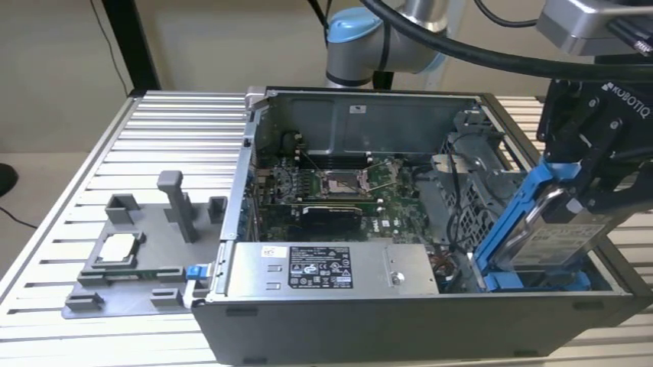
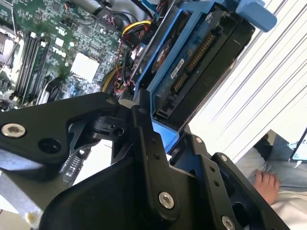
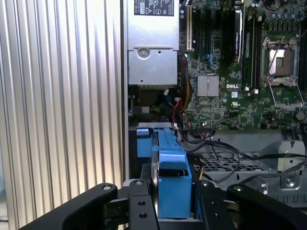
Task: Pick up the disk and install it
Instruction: 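Insert the disk into the insertion slot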
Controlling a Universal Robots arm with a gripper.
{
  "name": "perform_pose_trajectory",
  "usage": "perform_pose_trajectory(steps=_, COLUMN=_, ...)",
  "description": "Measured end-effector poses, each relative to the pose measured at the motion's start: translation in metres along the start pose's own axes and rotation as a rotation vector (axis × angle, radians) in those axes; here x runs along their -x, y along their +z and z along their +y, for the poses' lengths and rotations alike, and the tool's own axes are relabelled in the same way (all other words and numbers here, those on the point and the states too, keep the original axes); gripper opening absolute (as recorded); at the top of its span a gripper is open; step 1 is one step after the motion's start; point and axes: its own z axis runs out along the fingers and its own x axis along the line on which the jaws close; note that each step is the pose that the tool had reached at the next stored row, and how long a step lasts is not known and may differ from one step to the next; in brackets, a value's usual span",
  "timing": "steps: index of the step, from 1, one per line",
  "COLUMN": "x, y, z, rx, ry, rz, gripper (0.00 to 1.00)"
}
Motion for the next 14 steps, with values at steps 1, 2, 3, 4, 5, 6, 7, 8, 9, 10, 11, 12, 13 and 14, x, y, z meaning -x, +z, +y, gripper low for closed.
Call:
perform_pose_trajectory(steps=1, x=-0.0001, y=0.0014, z=0.0, rx=0.001, ry=0.0, rz=0.0001, gripper=0.0)
perform_pose_trajectory(steps=2, x=-0.0001, y=0.003, z=-0.0001, rx=0.0019, ry=0.0, rz=0.0, gripper=0.0)
perform_pose_trajectory(steps=3, x=-0.0002, y=0.0044, z=-0.0001, rx=0.003, ry=0.0, rz=0.0001, gripper=0.0)
perform_pose_trajectory(steps=4, x=-0.0003, y=0.006, z=-0.0001, rx=0.004, ry=0.0, rz=0.0002, gripper=0.0)
perform_pose_trajectory(steps=5, x=-0.0004, y=0.0075, z=-0.0001, rx=0.0047, ry=0.0, rz=0.0002, gripper=0.0)
perform_pose_trajectory(steps=6, x=-0.0004, y=0.0089, z=-0.0001, rx=0.0052, ry=0.0, rz=0.0002, gripper=0.0)
perform_pose_trajectory(steps=7, x=-0.0005, y=0.0104, z=-0.0001, rx=0.0056, ry=0.0, rz=0.0002, gripper=0.0)
perform_pose_trajectory(steps=8, x=-0.0005, y=0.0118, z=-0.0002, rx=0.006, ry=0.0, rz=0.0003, gripper=0.0)
perform_pose_trajectory(steps=9, x=-0.0006, y=0.0132, z=-0.0002, rx=0.0063, ry=0.0, rz=0.0003, gripper=0.0)
perform_pose_trajectory(steps=10, x=-0.0007, y=0.0146, z=-0.0002, rx=0.0066, ry=0.0, rz=0.0003, gripper=0.0)
perform_pose_trajectory(steps=11, x=-0.0007, y=0.016, z=-0.0002, rx=0.0068, ry=0.0, rz=0.0004, gripper=0.0)
perform_pose_trajectory(steps=12, x=-0.0008, y=0.0174, z=-0.0003, rx=0.007, ry=0.0, rz=0.0004, gripper=0.0)
perform_pose_trajectory(steps=13, x=-0.0009, y=0.0188, z=-0.0002, rx=0.0071, ry=0.0, rz=0.0004, gripper=0.0)
perform_pose_trajectory(steps=14, x=-0.0009, y=0.0197, z=-0.0003, rx=0.0071, ry=0.0, rz=0.0004, gripper=0.0)
